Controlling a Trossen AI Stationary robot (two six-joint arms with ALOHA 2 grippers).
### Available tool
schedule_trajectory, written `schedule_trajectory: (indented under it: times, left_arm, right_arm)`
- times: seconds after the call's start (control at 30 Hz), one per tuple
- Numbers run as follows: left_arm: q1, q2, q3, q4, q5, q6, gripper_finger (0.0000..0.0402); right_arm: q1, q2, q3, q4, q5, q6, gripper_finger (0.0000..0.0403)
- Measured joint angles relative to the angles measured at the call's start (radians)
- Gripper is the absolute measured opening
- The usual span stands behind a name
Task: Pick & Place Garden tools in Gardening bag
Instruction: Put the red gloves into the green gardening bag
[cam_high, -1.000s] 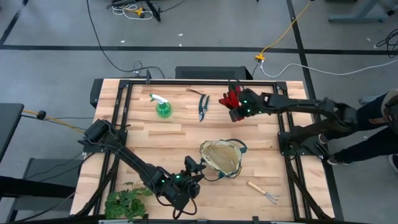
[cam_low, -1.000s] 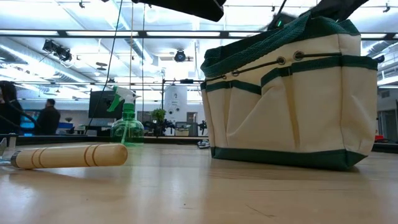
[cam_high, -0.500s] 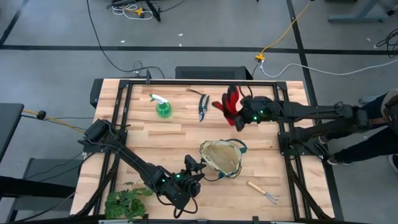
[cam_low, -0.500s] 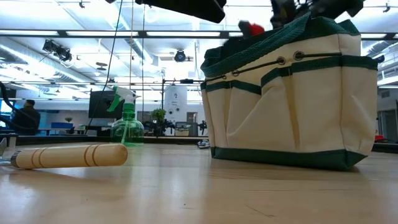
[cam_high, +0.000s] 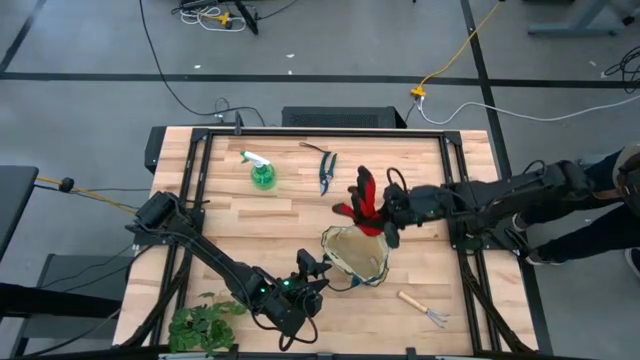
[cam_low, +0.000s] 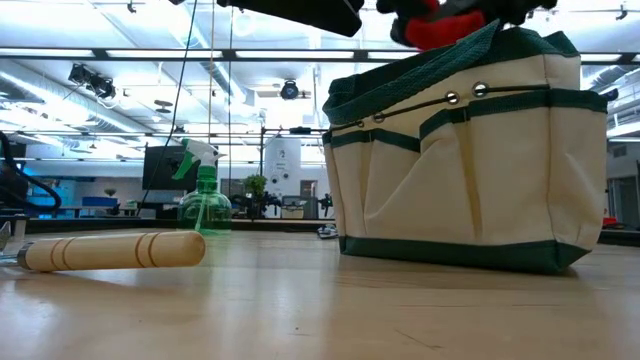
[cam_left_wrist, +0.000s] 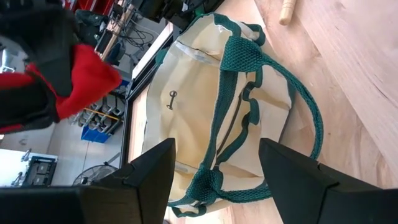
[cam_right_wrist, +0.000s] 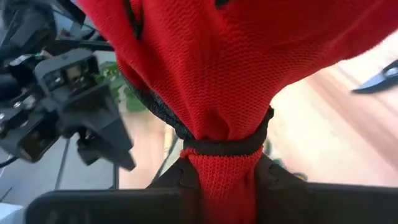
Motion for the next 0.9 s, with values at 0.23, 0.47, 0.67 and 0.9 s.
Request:
schedule_trajectory:
  times: [0.23,0.47,0.67,0.9]
  left_arm:
    - [0.000,0.000,0.000,0.000,0.000,0.001,0.0238]
    - [0.000,0.000,0.000,0.000,0.000,0.000,0.0238]
    - [0.000,0.000,0.000,0.001,0.000,0.001,0.0238]
    - [0.000,0.000,0.000,0.003,0.000,0.000,0.0238]
  right_arm:
    - [0.114,0.011,0.000,0.003,0.093,0.039,0.0052]
    - [0.194,0.066,0.000,0.059,0.102,0.063,0.0052]
    - [0.238,0.117,0.000,0.085,0.144,0.081,0.0052]
    - [0.275,0.151,0.000,0.107,0.174,0.101,0.0052]
